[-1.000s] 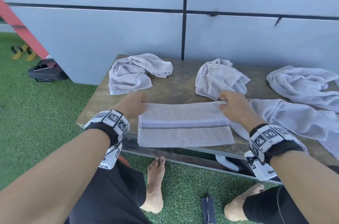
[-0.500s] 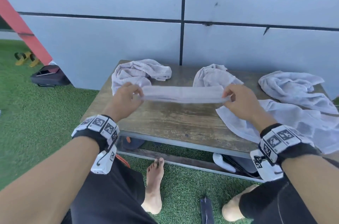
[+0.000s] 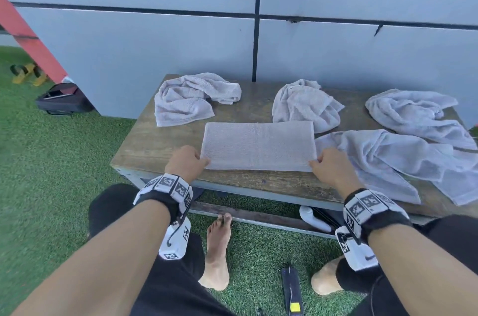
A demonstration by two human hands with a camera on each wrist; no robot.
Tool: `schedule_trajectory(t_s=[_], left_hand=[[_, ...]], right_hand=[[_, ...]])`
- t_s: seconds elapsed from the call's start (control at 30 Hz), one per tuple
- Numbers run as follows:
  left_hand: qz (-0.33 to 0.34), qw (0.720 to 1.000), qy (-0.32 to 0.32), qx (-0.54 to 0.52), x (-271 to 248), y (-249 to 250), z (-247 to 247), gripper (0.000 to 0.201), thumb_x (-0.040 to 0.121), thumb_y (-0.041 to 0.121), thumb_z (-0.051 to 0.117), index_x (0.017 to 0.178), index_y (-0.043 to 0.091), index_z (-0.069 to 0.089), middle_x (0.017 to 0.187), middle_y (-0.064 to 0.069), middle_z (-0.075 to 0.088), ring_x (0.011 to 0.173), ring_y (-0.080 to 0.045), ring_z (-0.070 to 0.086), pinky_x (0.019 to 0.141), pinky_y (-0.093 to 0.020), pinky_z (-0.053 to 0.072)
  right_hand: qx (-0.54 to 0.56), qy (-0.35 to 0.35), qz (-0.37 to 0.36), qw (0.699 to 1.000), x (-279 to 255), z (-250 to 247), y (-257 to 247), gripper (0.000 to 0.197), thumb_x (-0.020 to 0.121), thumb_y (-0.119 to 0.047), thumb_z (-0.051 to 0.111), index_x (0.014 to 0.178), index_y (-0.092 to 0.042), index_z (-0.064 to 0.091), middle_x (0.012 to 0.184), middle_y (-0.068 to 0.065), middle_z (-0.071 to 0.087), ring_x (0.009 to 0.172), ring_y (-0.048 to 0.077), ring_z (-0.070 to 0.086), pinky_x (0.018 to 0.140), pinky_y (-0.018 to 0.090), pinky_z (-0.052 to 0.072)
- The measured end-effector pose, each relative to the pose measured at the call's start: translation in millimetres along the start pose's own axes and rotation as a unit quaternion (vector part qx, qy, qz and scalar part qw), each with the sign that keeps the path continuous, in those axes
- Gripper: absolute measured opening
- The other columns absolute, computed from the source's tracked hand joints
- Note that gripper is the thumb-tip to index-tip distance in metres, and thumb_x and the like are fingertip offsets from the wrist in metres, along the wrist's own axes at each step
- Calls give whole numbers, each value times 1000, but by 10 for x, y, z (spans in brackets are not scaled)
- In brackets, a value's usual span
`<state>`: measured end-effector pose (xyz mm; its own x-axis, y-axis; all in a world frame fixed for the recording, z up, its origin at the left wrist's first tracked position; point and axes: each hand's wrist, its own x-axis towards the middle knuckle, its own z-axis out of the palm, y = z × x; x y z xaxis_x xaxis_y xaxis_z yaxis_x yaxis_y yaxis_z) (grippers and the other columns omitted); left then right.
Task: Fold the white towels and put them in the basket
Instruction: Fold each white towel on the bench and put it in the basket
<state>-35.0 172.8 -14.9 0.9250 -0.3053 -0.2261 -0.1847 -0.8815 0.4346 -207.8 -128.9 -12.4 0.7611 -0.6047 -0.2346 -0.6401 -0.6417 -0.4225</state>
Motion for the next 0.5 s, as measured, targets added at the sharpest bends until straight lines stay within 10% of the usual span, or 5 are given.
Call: schedule_trajectory(t_s=[0.4,0.5], left_hand=[[-32,999,-34,-25,3,-32,-87,40,75,28,66,50,19,36,47,3,42,46,-19,40,53,-25,36],[-47,999,2,-3,-26,79,-86,24,76,35,62,76,13,51,78,-2,57,73,-23,55,68,-34,48]], right_hand=[[-34,-44,0,998,91,-190,-69,41,86,-10,62,56,-15,34,53,6,37,51,22,36,53,31,31],[-45,-25,-1,999,71,-177,-131,19,83,-8,59,74,-10,43,75,13,50,67,24,46,61,33,36]])
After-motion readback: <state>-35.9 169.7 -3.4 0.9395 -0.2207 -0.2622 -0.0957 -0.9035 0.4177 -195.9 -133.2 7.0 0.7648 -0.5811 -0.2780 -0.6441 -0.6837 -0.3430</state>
